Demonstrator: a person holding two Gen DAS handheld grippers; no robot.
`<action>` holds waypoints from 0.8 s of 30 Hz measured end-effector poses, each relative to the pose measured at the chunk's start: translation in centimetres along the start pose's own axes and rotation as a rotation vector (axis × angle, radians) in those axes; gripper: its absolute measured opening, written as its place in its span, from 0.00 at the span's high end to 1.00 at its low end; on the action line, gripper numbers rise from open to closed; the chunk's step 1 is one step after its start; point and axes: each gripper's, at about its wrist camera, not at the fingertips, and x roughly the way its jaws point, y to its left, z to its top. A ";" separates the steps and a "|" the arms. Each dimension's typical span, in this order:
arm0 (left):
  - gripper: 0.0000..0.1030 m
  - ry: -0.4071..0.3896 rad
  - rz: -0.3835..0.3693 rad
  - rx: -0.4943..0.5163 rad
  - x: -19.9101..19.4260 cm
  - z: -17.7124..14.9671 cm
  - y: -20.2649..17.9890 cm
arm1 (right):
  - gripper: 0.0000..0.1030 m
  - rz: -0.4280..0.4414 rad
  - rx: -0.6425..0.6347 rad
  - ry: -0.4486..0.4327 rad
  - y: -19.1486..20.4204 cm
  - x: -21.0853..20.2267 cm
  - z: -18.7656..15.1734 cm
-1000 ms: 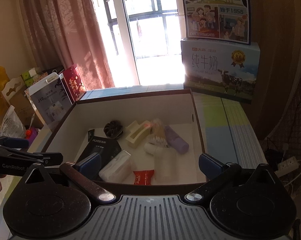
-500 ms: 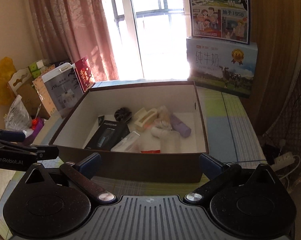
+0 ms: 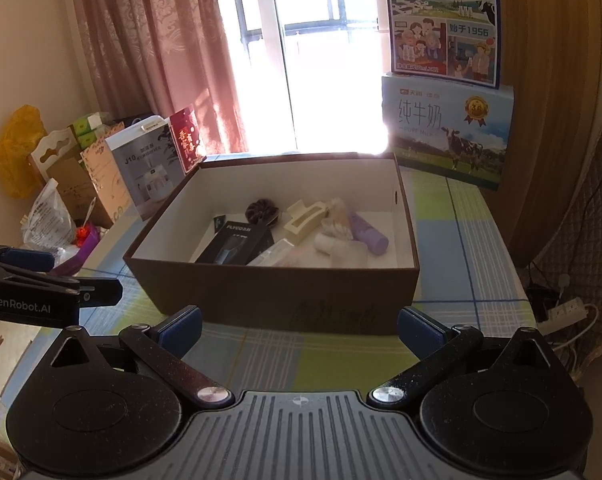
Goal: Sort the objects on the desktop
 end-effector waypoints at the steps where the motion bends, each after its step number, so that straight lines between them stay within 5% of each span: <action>1: 0.01 -0.001 0.001 0.002 -0.1 -0.1 -0.1 | 0.02 0.001 -0.003 0.002 0.1 -0.2 -0.2; 24: 0.01 0.052 0.018 0.009 -0.5 -2.8 -1.2 | 0.02 0.015 -0.012 0.030 -0.6 -1.2 -1.6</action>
